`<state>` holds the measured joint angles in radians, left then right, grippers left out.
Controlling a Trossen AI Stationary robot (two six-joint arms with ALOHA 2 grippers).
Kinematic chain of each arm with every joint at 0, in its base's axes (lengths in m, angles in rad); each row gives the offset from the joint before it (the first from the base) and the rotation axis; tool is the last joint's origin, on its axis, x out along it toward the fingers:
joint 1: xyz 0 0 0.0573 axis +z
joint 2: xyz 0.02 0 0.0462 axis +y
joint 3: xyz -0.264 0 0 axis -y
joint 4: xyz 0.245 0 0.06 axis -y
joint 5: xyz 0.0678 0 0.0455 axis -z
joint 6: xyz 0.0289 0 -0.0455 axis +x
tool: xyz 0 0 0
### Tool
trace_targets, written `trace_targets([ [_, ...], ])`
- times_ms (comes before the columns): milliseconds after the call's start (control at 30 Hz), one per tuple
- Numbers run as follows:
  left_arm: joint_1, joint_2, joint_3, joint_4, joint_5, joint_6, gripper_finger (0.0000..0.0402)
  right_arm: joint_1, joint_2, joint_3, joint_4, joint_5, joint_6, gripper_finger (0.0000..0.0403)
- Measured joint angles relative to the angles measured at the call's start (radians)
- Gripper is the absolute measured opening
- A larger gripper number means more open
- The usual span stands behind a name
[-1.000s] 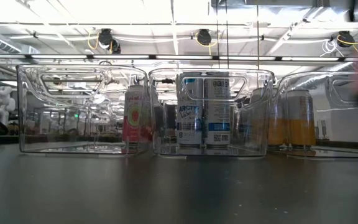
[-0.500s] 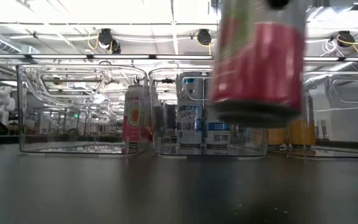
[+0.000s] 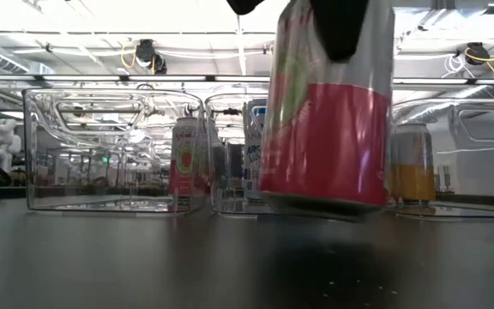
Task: Sort soda cans
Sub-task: Put the pink-white soda can into the left transparent bin
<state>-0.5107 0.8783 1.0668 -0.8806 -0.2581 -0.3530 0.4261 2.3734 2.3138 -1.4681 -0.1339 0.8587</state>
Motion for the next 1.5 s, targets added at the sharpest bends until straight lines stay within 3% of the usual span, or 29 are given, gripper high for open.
trace_targets([
  [267, 0.000, 0.000, 0.000, 0.000, 0.000, 0.002, 0.0389, 0.001, 0.000, 0.000, 0.009, 0.002, 0.029, 0.0327],
  [1100, 0.000, 0.000, 0.000, 0.004, 0.000, 0.046, 0.0389, 0.007, 0.001, 0.000, 0.021, 0.005, 0.102, 0.0325],
  [1500, 0.000, 0.000, 0.000, 0.004, 0.000, 0.046, 0.0389, 0.007, 0.001, 0.000, 0.026, 0.003, 0.056, 0.0325],
])
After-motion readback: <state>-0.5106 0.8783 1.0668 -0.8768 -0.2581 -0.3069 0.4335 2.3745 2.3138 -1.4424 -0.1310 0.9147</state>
